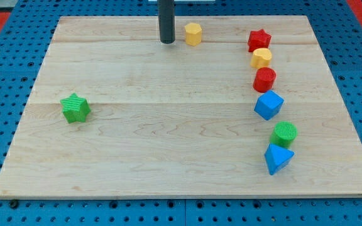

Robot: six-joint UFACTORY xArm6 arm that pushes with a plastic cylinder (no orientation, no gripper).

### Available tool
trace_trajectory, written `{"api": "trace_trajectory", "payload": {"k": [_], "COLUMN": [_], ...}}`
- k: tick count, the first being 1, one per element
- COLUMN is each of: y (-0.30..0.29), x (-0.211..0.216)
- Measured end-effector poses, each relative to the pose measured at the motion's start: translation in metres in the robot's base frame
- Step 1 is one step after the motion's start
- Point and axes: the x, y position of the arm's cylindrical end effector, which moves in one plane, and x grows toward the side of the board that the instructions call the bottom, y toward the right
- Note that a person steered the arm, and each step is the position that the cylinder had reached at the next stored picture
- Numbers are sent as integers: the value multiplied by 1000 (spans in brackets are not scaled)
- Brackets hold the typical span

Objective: Move the yellow hexagon above the red star

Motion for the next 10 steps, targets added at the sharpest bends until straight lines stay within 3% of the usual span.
{"api": "trace_trajectory", "payload": {"k": [2,3,6,7,8,10], "y": [69,61,117,71,71,155], "x": [-1,39,-8,-25,-38,-38]}}
